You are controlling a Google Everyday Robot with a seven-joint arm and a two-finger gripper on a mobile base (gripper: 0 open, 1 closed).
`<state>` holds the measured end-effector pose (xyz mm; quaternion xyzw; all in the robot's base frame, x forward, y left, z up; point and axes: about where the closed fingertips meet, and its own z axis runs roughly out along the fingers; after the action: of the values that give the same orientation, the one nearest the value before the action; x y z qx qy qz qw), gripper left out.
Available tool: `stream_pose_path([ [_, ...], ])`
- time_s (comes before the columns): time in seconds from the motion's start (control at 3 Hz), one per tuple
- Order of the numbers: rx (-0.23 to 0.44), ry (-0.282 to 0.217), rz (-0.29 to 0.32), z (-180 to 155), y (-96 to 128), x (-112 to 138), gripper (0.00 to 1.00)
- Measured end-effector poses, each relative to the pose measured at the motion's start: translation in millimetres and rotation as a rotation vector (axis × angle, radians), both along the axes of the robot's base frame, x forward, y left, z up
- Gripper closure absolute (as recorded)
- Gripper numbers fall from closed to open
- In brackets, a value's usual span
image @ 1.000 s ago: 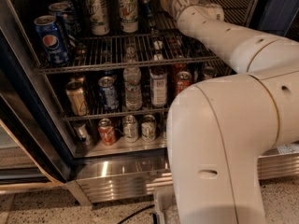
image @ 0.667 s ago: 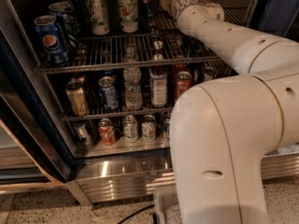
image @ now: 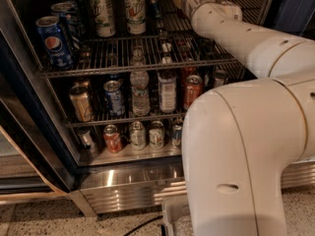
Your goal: Pick coke can from top shelf of fridge
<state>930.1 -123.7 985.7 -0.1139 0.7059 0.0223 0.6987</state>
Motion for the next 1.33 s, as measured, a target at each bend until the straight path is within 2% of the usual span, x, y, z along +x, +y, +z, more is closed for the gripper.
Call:
stream_pose_path([
  [0.67,0.024,-0.006,-0.003,6.3,-11.5,-17.9,1.00],
  [1.0,0.018,-0.010,0.036,12.3,-9.7,-37.3,1.00],
  [1.33,0.027,-0.013,0.097,14.3,7.1,-55.1,1.00],
])
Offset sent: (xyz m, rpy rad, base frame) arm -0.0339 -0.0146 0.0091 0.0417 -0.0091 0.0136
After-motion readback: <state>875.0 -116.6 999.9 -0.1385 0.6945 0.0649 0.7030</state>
